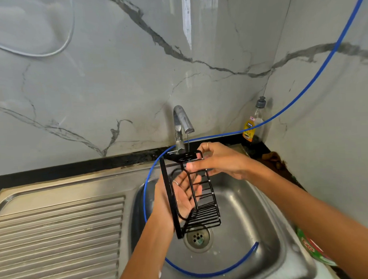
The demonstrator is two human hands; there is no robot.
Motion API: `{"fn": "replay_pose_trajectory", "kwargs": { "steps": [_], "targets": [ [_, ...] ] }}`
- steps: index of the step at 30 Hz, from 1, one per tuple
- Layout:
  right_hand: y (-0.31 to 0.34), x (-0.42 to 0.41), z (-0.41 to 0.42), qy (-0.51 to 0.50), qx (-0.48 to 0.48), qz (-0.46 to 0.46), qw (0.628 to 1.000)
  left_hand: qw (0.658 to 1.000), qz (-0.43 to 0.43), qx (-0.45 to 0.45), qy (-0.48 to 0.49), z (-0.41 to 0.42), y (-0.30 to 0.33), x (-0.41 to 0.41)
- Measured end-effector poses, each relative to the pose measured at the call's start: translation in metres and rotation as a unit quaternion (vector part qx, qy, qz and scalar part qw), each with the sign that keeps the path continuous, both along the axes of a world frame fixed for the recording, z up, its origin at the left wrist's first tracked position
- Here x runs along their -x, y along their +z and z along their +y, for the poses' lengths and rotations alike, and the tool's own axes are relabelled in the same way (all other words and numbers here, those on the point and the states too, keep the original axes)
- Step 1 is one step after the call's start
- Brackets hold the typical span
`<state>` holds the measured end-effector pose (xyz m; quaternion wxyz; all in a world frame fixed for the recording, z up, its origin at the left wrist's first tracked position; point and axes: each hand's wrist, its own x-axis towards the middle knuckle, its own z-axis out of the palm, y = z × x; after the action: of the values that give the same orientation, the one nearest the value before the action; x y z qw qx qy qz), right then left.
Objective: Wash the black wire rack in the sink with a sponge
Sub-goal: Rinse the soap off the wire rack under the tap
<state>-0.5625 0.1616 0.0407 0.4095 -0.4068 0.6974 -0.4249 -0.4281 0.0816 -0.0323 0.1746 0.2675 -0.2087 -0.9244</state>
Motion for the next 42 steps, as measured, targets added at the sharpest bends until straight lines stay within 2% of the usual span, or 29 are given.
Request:
{"fn": "replay_pose_trajectory", "kwargs": {
  "steps": [2,4,8,12,16,19,22,24,26,29,31,34,36,39,42],
  "targets": [
    [-0.004,0.000,0.009,0.005,0.023,0.078,0.997,1.000,-0.020,0.003,-0.019,0.002,-0.004,0.004],
    [-0.007,-0.001,0.018,0.020,0.047,0.154,0.987,1.000,-0.004,0.009,-0.018,-0.001,-0.004,0.010],
    [-0.020,0.001,0.030,0.047,0.095,0.192,0.976,0.998,0.061,-0.004,-0.022,-0.017,0.003,0.022],
    [-0.041,0.004,0.050,0.063,0.134,0.232,0.962,0.997,0.024,0.065,-0.013,-0.024,0.015,0.035],
    [-0.056,0.008,0.066,0.076,0.096,0.298,0.947,0.995,0.040,0.083,0.031,-0.020,0.019,0.047],
    [-0.046,0.005,0.074,0.118,0.016,0.310,0.943,0.995,0.057,0.076,0.044,-0.020,0.012,0.051],
    [-0.030,0.002,0.083,0.180,-0.064,0.252,0.949,0.993,0.066,0.077,0.052,-0.022,0.003,0.051],
    [-0.020,-0.007,0.085,0.187,-0.101,0.223,0.951,0.992,0.067,0.097,0.048,-0.022,0.002,0.049],
    [-0.025,-0.018,0.078,0.160,-0.105,0.282,0.940,0.991,0.066,0.107,0.051,-0.021,0.000,0.049],
    [-0.043,-0.036,0.053,0.108,-0.102,0.427,0.892,0.991,0.058,0.101,0.061,-0.026,-0.005,0.048],
    [-0.054,-0.043,0.030,0.075,-0.098,0.468,0.875,0.993,0.049,0.090,0.065,-0.029,-0.006,0.046],
    [-0.058,-0.039,-0.008,0.015,-0.057,0.464,0.884,0.993,0.011,0.097,0.066,-0.026,-0.001,0.039],
    [-0.062,-0.030,-0.030,-0.022,-0.020,0.445,0.895,0.996,0.026,0.068,0.051,-0.022,0.002,0.036],
    [-0.065,-0.024,-0.057,-0.010,0.010,0.422,0.907,0.995,0.064,0.028,0.077,-0.026,0.004,0.029],
    [-0.058,-0.019,-0.076,-0.030,0.058,0.301,0.951,0.989,0.082,0.033,0.119,-0.033,0.002,0.020]
  ]
}}
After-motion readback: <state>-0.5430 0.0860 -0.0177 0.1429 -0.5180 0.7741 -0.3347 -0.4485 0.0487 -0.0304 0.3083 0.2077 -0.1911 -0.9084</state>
